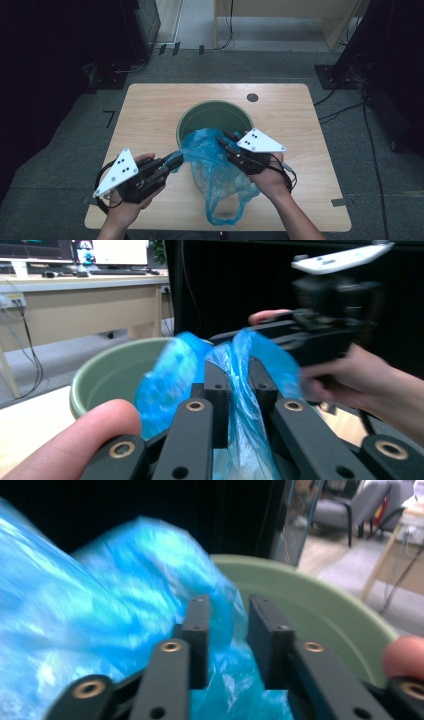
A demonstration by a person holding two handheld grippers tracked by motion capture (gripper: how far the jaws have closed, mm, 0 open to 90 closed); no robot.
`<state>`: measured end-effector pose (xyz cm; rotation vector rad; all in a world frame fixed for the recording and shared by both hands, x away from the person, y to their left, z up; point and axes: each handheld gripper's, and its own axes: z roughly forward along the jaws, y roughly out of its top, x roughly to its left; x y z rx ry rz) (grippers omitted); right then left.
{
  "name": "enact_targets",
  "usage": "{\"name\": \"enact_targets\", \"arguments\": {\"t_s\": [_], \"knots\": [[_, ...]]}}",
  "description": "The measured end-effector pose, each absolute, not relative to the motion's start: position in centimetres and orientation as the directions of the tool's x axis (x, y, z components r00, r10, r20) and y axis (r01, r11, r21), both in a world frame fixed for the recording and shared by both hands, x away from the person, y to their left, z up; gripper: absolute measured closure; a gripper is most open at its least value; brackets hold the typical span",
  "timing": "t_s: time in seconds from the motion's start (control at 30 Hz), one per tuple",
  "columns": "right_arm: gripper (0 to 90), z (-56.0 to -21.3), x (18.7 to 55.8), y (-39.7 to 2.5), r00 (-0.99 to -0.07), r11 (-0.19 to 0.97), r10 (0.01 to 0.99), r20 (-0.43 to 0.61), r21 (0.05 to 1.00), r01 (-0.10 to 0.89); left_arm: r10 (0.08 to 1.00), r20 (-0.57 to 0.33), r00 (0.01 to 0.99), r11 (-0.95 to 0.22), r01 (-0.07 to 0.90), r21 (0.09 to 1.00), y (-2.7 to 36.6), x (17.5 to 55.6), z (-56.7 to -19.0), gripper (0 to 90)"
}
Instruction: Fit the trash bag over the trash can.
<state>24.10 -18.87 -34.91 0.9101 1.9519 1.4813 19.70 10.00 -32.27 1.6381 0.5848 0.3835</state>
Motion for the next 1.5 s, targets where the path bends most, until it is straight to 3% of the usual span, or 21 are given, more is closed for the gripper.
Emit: {"name": "enact_targets", "arguments": {"t_s": [0.2,0.23,0.27,0.3,0.43,0.53,0.57,0.6,0.63,0.73,0.83,1.0,1.17,1.23,1.3,1.37,1.4,1.5], "knots": [[59.2,-33.4,22.1,-20.5,-0.682,0.041,0.731,0.033,0.995,0.093,0.601,-0.071,0.796,-0.102,0.164,0.981,7.5,22.6,-31.0,84.7],[52.6,-33.0,21.2,-20.6,-0.706,0.009,0.707,0.038,0.998,0.063,0.605,-0.068,0.793,-0.105,0.164,0.981,7.1,23.0,-30.9,84.9],[52.6,-33.0,21.2,-20.6,-0.706,0.009,0.707,0.038,0.998,0.063,0.608,-0.064,0.791,-0.109,0.164,0.980,6.6,23.3,-30.7,84.9],[38.5,-32.7,20.3,-20.4,-0.701,-0.006,0.713,0.025,1.000,0.030,0.608,-0.064,0.792,-0.109,0.163,0.981,6.2,23.5,-30.5,85.2],[31.2,-32.9,20.2,-19.7,-0.670,0.041,0.742,-0.009,0.999,0.031,0.605,-0.061,0.794,-0.100,0.151,0.983,4.9,24.2,-29.6,85.8],[66.4,-33.9,21.2,-19.0,-0.590,0.089,0.807,-0.028,0.993,0.074,0.595,-0.041,0.803,-0.091,0.118,0.989,4.2,24.7,-28.7,85.4],[66.4,-33.9,21.2,-19.0,-0.590,0.089,0.807,-0.028,0.993,0.074,0.595,-0.041,0.803,-0.091,0.118,0.989,4.2,24.7,-28.7,83.7],[74.7,-33.9,21.4,-19.0,-0.577,0.078,0.817,-0.020,0.994,0.076,0.603,-0.036,0.797,-0.087,0.110,0.990,4.0,24.6,-28.7,83.7],[86.3,-33.6,22.1,-19.1,-0.548,0.048,0.836,0.017,0.994,0.103,0.615,-0.022,0.789,-0.085,0.094,0.992,3.9,24.5,-28.7,71.9],[90.0,-33.1,23.4,-19.4,-0.492,-0.005,0.868,0.059,0.994,0.111,0.634,-0.003,0.773,-0.068,0.060,0.996,4.0,24.1,-28.9,53.8],[90.0,-32.8,24.3,-19.9,-0.449,-0.065,0.886,0.114,0.990,0.125,0.651,-0.030,0.758,-0.026,0.062,0.998,4.9,23.9,-29.4,44.0],[90.0,-32.5,24.6,-20.7,-0.431,-0.125,0.887,0.165,0.985,0.118,0.694,-0.121,0.710,0.049,0.121,0.991,6.8,23.4,-31.1,41.8],[90.0,-32.1,24.3,-21.1,-0.442,-0.155,0.879,0.180,0.984,0.091,0.690,-0.225,0.688,0.047,0.268,0.962,6.6,23.9,-33.3,39.0],[90.0,-32.0,24.1,-21.1,-0.449,-0.167,0.874,0.187,0.982,0.086,0.640,-0.309,0.703,0.067,0.350,0.934,5.6,24.3,-33.7,30.6],[90.0,-31.9,23.9,-20.9,-0.460,-0.170,0.867,0.193,0.981,0.091,0.610,-0.337,0.717,0.076,0.370,0.926,5.3,24.4,-33.6,24.9],[90.0,-31.9,23.8,-20.9,-0.474,-0.172,0.859,0.195,0.981,0.092,0.595,-0.373,0.712,0.101,0.393,0.914,4.5,24.4,-33.3,27.7],[90.0,-31.9,23.5,-20.7,-0.512,-0.184,0.834,0.208,0.978,0.097,0.636,-0.351,0.688,0.077,0.396,0.915,3.8,24.6,-33.1,36.2],[90.0,-31.7,23.0,-21.1,-0.514,-0.178,0.835,0.195,0.981,0.082,0.631,-0.367,0.684,0.073,0.418,0.905,4.2,25.0,-33.2,75.4]]}}
